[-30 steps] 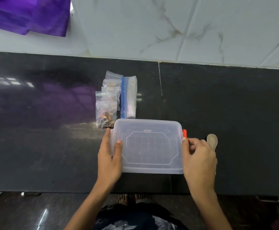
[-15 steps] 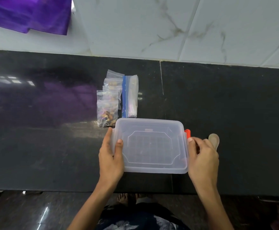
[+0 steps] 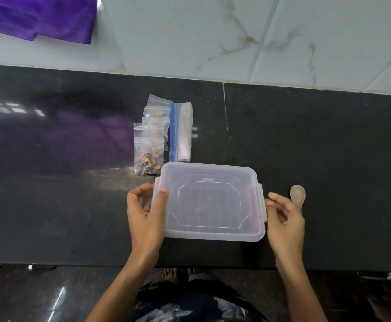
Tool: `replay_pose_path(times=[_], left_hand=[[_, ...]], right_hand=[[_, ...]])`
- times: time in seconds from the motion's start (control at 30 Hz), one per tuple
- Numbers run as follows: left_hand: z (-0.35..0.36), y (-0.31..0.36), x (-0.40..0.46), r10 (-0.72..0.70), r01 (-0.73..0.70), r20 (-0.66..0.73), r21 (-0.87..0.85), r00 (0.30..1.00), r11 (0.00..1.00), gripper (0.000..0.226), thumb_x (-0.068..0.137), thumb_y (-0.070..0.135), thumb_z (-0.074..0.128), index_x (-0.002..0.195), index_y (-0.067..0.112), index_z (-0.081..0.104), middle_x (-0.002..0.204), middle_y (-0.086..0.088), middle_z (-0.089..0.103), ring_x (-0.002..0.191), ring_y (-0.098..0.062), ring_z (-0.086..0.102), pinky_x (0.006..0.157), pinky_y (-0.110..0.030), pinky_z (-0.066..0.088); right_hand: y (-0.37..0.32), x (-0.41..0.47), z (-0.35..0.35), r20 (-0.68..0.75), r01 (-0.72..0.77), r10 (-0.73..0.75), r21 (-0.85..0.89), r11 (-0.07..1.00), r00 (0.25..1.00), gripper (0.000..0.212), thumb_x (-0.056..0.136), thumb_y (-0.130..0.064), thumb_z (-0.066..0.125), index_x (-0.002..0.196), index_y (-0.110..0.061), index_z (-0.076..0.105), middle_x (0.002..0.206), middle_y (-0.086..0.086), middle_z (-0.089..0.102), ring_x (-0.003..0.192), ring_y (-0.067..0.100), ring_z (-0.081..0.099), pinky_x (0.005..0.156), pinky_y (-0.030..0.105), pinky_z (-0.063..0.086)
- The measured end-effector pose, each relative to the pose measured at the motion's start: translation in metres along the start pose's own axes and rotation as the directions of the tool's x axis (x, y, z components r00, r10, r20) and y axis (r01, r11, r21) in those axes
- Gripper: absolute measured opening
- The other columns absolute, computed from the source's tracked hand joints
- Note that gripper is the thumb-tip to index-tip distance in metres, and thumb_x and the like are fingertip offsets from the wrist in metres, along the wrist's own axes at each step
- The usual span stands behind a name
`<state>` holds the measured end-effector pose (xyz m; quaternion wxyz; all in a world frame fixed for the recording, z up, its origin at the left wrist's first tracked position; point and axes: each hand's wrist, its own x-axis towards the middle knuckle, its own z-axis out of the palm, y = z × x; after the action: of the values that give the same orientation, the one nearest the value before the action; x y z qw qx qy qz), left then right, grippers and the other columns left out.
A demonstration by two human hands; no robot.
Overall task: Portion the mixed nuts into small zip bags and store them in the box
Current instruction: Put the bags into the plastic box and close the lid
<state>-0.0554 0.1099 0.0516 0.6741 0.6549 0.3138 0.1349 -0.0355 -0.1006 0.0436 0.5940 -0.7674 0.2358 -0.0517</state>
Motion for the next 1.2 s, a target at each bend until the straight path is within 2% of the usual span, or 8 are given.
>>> replay_pose_path(times=[0.13, 0.23, 0.43, 0.6, 0.83, 1.03, 1.13, 1.2], left_hand=[[-0.006, -0.001, 0.002, -0.119, 0.119, 0.014, -0.064, 0.993, 0.991, 0.016, 0.095, 0.022, 0.054, 0.103, 0.008, 0.055, 0.085, 0.002, 0.059, 0.074, -0.009, 0.057, 0.061, -0.019, 0.049], [-0.012, -0.005, 0.006, -0.156, 0.161, 0.073, -0.064, 0.985, 0.985, 0.022, 0.098, 0.023, 0.047, 0.099, 0.004, 0.058, 0.077, -0.002, 0.061, 0.075, -0.022, 0.058, 0.066, -0.033, 0.05], [-0.02, -0.005, 0.012, -0.15, 0.155, 0.144, -0.022, 0.978, 0.988, 0.038, 0.103, 0.026, 0.036, 0.09, 0.007, 0.066, 0.075, -0.009, 0.07, 0.065, -0.018, 0.068, 0.061, -0.03, 0.055], [-0.025, -0.004, 0.016, -0.171, 0.186, 0.221, -0.046, 0.96, 0.982, 0.041, 0.102, 0.026, 0.038, 0.085, 0.003, 0.067, 0.072, -0.01, 0.072, 0.065, -0.02, 0.069, 0.055, -0.026, 0.054], [-0.027, -0.002, 0.014, -0.15, 0.189, 0.305, -0.101, 0.94, 0.977, 0.043, 0.101, 0.029, 0.039, 0.088, 0.002, 0.07, 0.075, -0.011, 0.073, 0.067, -0.019, 0.07, 0.058, -0.026, 0.056], [-0.029, -0.003, 0.013, -0.064, 0.074, 0.28, -0.024, 0.958, 0.997, 0.044, 0.101, 0.027, 0.041, 0.084, -0.004, 0.067, 0.071, -0.014, 0.07, 0.062, -0.018, 0.066, 0.057, -0.024, 0.053], [-0.034, 0.001, 0.014, 0.085, -0.109, 0.26, 0.081, 0.962, 0.991, 0.047, 0.101, 0.026, 0.044, 0.077, -0.008, 0.064, 0.071, -0.028, 0.064, 0.06, -0.023, 0.058, 0.055, -0.03, 0.047], [-0.039, 0.008, 0.017, 0.173, -0.213, 0.229, 0.165, 0.958, 0.963, 0.05, 0.1, 0.029, 0.047, 0.074, -0.012, 0.059, 0.073, -0.038, 0.055, 0.062, -0.028, 0.048, 0.058, -0.036, 0.038]], right_hand=[[-0.011, -0.007, -0.001, 0.088, -0.048, 0.046, 0.019, 0.999, 0.995, 0.012, 0.095, -0.02, 0.055, 0.102, -0.018, 0.064, 0.093, -0.003, 0.071, 0.088, 0.011, 0.067, 0.076, 0.027, 0.054], [-0.016, -0.004, -0.004, 0.163, -0.204, 0.197, 0.028, 0.979, 0.967, 0.016, 0.095, -0.024, 0.054, 0.098, -0.012, 0.064, 0.072, -0.007, 0.07, 0.074, 0.011, 0.068, 0.07, 0.027, 0.053], [-0.027, 0.007, -0.011, 0.338, -0.433, 0.386, 0.075, 0.898, 0.858, 0.018, 0.097, -0.021, 0.05, 0.092, -0.006, 0.059, 0.08, 0.007, 0.072, 0.081, 0.021, 0.069, 0.083, 0.038, 0.053], [-0.031, 0.014, -0.016, 0.452, -0.533, 0.42, 0.154, 0.832, 0.787, 0.016, 0.097, -0.014, 0.049, 0.103, -0.003, 0.059, 0.082, 0.007, 0.074, 0.075, 0.018, 0.073, 0.068, 0.033, 0.057], [-0.038, 0.014, -0.022, 0.574, -0.531, 0.346, 0.19, 0.826, 0.743, 0.033, 0.098, -0.02, 0.043, 0.114, 0.004, 0.061, 0.082, 0.007, 0.072, 0.074, 0.015, 0.071, 0.064, 0.027, 0.059], [-0.037, 0.013, -0.021, 0.534, -0.456, 0.336, 0.106, 0.884, 0.776, 0.04, 0.099, -0.023, 0.043, 0.12, 0.008, 0.057, 0.081, 0.003, 0.073, 0.074, 0.01, 0.07, 0.072, 0.028, 0.053], [-0.039, 0.012, -0.025, 0.475, -0.398, 0.324, 0.062, 0.915, 0.819, 0.037, 0.099, -0.027, 0.046, 0.104, 0.006, 0.063, 0.085, 0.004, 0.074, 0.08, 0.011, 0.071, 0.09, 0.037, 0.051], [-0.047, 0.011, -0.029, 0.421, -0.302, 0.28, -0.014, 0.953, 0.863, 0.032, 0.096, -0.031, 0.051, 0.079, -0.013, 0.07, 0.111, 0.007, 0.069, 0.092, 0.011, 0.07, 0.101, 0.043, 0.046]])
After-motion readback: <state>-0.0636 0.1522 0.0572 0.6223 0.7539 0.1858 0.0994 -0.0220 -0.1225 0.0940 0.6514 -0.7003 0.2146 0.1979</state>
